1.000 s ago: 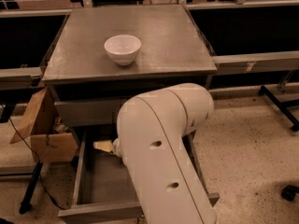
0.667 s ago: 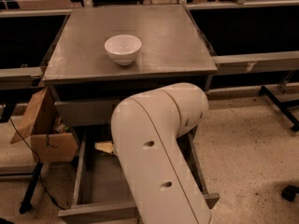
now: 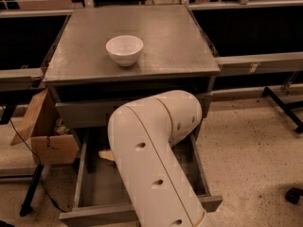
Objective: Pick green can from middle drawer and place on counter
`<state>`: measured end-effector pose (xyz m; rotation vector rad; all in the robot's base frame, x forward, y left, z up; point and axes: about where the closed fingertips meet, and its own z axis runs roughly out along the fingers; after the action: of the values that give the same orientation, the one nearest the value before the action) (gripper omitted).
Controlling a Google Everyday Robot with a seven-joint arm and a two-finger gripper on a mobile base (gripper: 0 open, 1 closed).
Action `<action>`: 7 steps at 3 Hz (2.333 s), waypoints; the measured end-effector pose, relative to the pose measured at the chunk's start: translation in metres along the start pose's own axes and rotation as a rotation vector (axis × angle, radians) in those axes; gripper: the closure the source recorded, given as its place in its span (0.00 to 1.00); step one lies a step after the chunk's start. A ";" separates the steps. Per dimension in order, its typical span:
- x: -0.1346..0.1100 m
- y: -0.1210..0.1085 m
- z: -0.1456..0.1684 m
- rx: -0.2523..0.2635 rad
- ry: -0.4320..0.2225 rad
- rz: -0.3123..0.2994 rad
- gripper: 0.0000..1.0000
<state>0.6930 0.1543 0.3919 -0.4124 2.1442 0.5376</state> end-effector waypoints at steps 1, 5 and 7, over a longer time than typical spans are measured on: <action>0.005 -0.002 0.003 -0.010 -0.017 -0.028 0.00; 0.002 0.006 0.003 -0.076 -0.105 -0.064 0.00; -0.001 0.020 0.000 -0.208 -0.096 -0.147 0.00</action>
Offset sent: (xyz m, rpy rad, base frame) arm -0.0047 -0.0002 -0.0122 0.0156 -0.0828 0.0545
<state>0.6838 0.1713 0.3975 -0.6416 1.9555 0.6842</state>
